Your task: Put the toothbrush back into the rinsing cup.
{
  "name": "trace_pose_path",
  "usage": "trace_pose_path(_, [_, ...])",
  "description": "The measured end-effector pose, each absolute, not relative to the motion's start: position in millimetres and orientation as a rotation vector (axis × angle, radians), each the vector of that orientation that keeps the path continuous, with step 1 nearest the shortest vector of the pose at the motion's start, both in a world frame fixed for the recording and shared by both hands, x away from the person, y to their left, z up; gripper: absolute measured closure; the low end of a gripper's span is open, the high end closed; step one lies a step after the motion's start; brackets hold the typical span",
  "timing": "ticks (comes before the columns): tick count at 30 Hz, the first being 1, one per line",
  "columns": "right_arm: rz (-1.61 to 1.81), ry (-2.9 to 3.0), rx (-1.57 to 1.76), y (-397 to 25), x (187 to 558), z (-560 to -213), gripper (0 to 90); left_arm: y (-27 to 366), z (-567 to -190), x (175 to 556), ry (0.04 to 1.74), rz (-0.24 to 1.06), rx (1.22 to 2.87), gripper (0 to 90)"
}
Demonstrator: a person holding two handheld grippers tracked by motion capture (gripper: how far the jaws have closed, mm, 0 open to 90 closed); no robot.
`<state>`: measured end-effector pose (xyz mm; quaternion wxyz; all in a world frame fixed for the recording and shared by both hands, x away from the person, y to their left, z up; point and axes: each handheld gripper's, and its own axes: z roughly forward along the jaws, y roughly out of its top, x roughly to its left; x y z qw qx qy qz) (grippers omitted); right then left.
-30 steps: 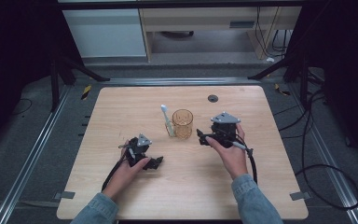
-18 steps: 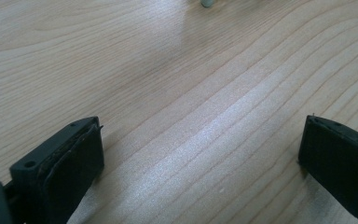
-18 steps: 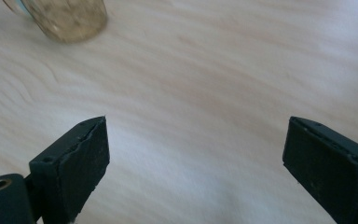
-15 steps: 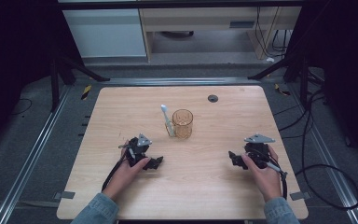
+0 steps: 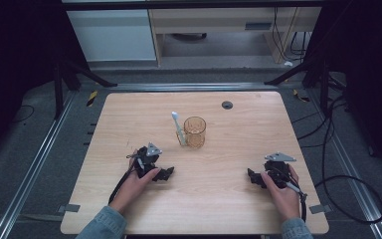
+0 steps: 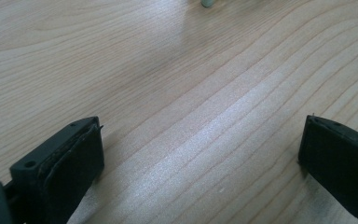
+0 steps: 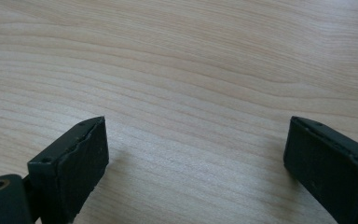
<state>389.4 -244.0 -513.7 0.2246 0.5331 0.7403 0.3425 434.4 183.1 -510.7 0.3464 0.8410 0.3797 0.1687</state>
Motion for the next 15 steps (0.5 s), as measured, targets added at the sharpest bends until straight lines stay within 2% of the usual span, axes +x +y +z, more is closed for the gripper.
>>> trace_pose_path(15, [0.886, 2.063, 1.457, -224.7, 387.5, -514.9, 1.3, 183.0, -510.7, 434.5, 0.986, 0.437, 2.183, 0.0])
